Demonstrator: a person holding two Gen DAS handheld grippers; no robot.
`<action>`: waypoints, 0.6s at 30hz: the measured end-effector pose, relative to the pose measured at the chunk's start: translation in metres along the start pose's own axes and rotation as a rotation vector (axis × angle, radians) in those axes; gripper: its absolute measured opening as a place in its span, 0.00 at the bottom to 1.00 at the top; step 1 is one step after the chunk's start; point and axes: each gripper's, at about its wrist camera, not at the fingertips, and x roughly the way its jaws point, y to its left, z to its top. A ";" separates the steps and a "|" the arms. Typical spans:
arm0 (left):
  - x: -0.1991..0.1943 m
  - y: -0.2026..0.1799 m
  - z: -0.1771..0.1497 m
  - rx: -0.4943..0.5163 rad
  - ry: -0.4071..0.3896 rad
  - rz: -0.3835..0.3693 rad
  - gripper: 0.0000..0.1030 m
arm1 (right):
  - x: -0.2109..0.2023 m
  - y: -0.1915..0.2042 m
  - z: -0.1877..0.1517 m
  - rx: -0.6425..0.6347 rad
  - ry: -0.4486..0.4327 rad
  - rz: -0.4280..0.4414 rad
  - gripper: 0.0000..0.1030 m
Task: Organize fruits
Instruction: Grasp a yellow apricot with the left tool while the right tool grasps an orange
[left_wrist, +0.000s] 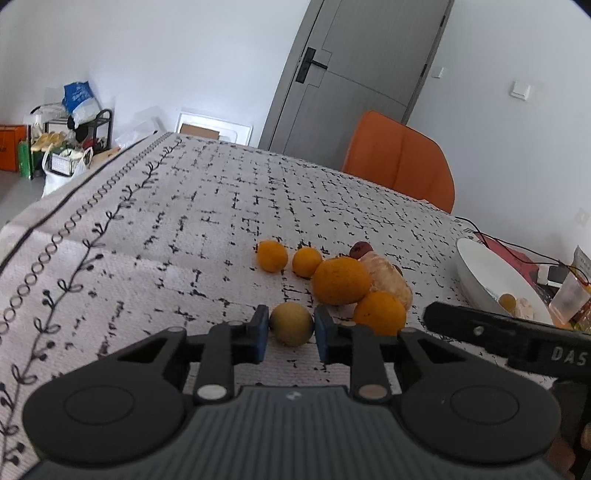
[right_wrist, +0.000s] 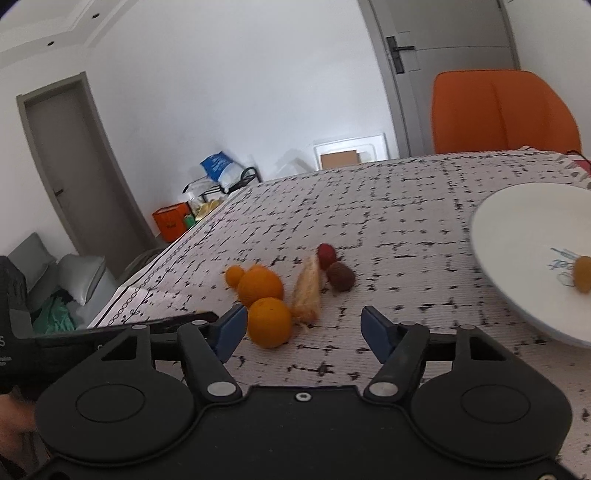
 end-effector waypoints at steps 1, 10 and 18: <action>-0.002 0.002 0.000 -0.003 -0.002 0.001 0.24 | 0.002 0.002 -0.001 -0.004 0.006 0.006 0.65; -0.010 0.020 0.003 -0.036 -0.014 0.012 0.24 | 0.024 0.016 -0.004 0.010 0.066 0.010 0.53; -0.012 0.022 0.002 -0.035 -0.011 0.005 0.24 | 0.028 0.024 -0.006 0.019 0.094 0.025 0.47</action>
